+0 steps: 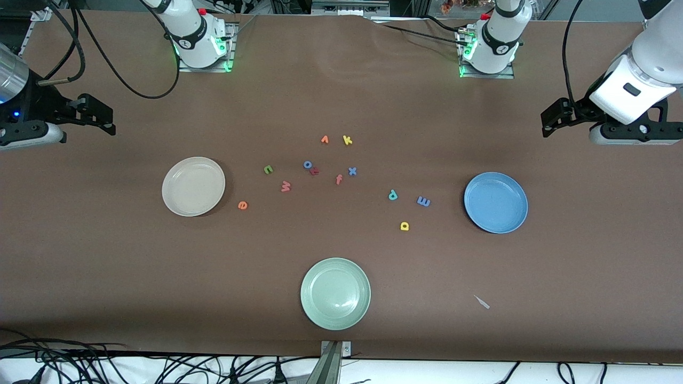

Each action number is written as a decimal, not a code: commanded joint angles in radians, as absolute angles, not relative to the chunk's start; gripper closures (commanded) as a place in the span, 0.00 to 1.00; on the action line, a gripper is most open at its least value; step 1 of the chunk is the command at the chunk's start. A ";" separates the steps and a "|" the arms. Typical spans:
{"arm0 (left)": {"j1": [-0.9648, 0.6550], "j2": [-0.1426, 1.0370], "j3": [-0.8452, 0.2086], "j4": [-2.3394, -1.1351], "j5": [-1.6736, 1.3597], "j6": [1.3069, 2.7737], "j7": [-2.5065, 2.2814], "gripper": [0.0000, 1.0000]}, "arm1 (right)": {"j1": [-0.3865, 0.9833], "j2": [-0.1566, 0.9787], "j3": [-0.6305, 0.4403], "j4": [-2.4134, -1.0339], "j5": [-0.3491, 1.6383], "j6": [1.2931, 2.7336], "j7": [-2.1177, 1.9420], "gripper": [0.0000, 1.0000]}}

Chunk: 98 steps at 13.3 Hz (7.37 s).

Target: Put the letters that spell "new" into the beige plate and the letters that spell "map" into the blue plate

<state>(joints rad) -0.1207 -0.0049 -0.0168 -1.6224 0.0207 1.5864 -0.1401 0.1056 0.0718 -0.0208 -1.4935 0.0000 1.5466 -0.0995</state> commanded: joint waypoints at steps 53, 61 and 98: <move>-0.118 0.000 -0.009 -1.605 0.014 1.562 -0.123 0.00 | 0.095 0.077 -0.014 -1.474 0.005 1.529 -0.101 0.00; -0.118 0.000 -0.009 -1.605 0.014 1.562 -0.123 0.00 | 0.095 0.077 -0.014 -1.474 0.006 1.529 -0.101 0.00; -0.250 0.477 -0.081 -1.608 -0.152 1.879 -0.642 0.00 | 0.215 0.270 0.005 -1.469 0.026 1.662 0.004 0.00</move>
